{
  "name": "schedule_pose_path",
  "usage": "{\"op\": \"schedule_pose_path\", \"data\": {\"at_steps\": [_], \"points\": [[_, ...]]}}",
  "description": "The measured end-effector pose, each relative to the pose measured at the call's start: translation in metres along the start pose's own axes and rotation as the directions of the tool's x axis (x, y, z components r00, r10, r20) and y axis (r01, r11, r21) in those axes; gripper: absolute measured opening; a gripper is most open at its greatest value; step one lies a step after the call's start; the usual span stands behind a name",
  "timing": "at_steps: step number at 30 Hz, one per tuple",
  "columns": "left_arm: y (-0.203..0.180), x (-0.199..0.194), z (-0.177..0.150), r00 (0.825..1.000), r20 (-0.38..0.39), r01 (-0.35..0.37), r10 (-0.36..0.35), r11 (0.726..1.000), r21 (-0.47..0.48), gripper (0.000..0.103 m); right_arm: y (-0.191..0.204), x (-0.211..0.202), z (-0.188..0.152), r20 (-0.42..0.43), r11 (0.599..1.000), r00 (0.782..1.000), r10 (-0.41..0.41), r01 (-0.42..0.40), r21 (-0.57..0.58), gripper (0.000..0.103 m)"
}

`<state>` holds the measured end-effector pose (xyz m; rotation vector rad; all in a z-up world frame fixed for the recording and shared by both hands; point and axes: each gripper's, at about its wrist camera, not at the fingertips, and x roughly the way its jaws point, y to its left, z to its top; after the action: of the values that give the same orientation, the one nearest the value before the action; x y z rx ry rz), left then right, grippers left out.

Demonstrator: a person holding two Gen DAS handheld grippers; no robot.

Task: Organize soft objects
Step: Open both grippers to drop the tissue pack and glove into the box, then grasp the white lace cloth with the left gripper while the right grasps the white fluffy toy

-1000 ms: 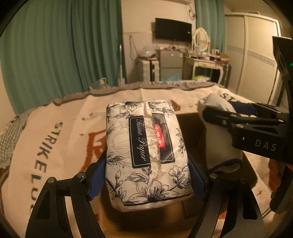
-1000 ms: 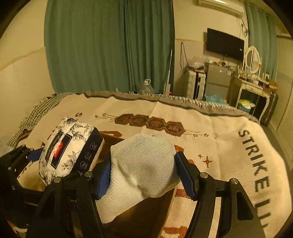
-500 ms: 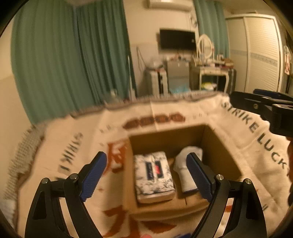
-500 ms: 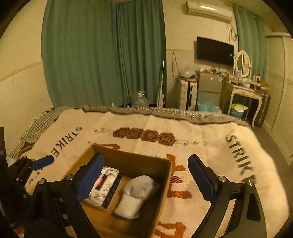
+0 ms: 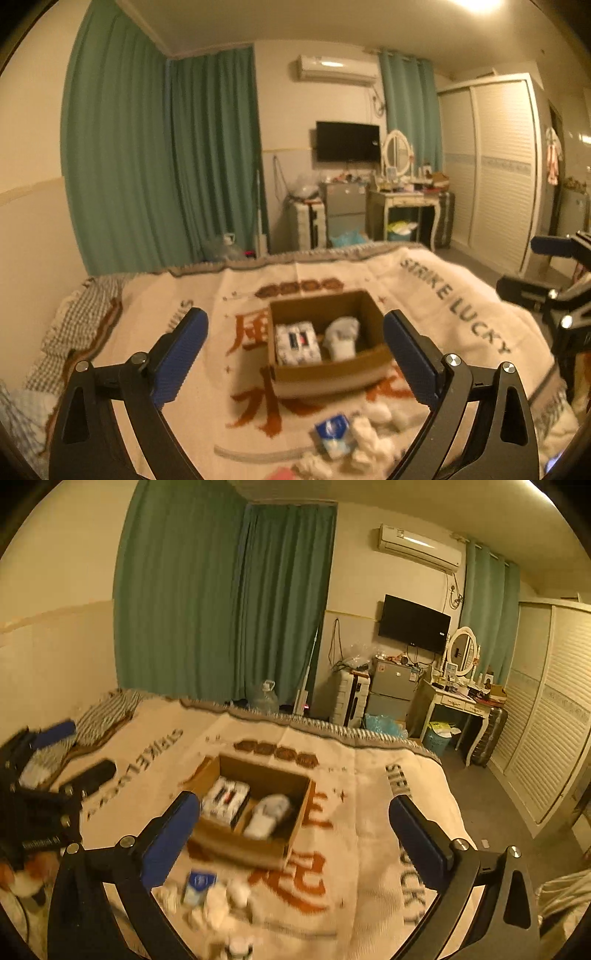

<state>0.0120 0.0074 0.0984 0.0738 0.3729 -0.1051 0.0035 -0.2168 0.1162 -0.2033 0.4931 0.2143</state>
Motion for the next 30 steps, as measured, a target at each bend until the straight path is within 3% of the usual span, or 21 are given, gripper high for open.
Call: {"op": "schedule_pose_path", "data": {"at_steps": [5,10,12,16,21,24,25,28,30], "points": [[-0.011,0.0,-0.039,0.998,-0.038,-0.049,0.049,0.999,0.016,0.097,0.015,0.005,-0.057,-0.069,1.0,0.997,0.028,-0.028,-0.005,0.103],[-0.019,0.028,-0.088,0.99,-0.138,-0.038,0.034,0.999,-0.025,0.097,0.026,0.05,-0.123,-0.175,1.0,0.984,0.025,-0.021,0.021,0.103],[-0.023,0.04,-0.111,0.983,-0.179,-0.05,0.044,0.998,-0.029,0.097,0.028,0.073,-0.151,-0.233,1.0,0.972,0.022,-0.017,0.023,0.103],[-0.036,0.065,-0.149,0.963,-0.266,-0.046,0.039,0.999,-0.018,0.097,0.029,0.114,-0.194,-0.343,0.992,0.934,0.098,-0.065,0.104,0.102],[-0.043,0.077,-0.167,0.949,-0.312,-0.041,0.04,0.999,0.002,0.097,0.037,0.146,-0.222,-0.419,0.977,0.888,0.188,-0.127,0.169,0.088],[-0.042,0.079,-0.172,0.946,-0.322,-0.039,0.04,0.999,0.007,0.097,0.043,0.152,-0.226,-0.423,0.973,0.88,0.217,-0.159,0.169,0.079],[-0.043,0.079,-0.173,0.945,-0.326,-0.033,0.032,0.999,0.003,0.097,0.044,0.155,-0.227,-0.425,0.969,0.875,0.232,-0.172,0.176,0.073],[-0.043,0.077,-0.174,0.945,-0.327,-0.016,0.015,1.0,0.0,0.096,0.045,0.157,-0.23,-0.434,0.958,0.858,0.274,-0.205,0.199,0.038],[-0.046,0.076,-0.175,0.946,-0.325,-0.007,0.01,1.0,0.008,0.096,0.041,0.149,-0.226,-0.406,0.957,0.872,0.273,-0.203,0.207,0.038]]}}
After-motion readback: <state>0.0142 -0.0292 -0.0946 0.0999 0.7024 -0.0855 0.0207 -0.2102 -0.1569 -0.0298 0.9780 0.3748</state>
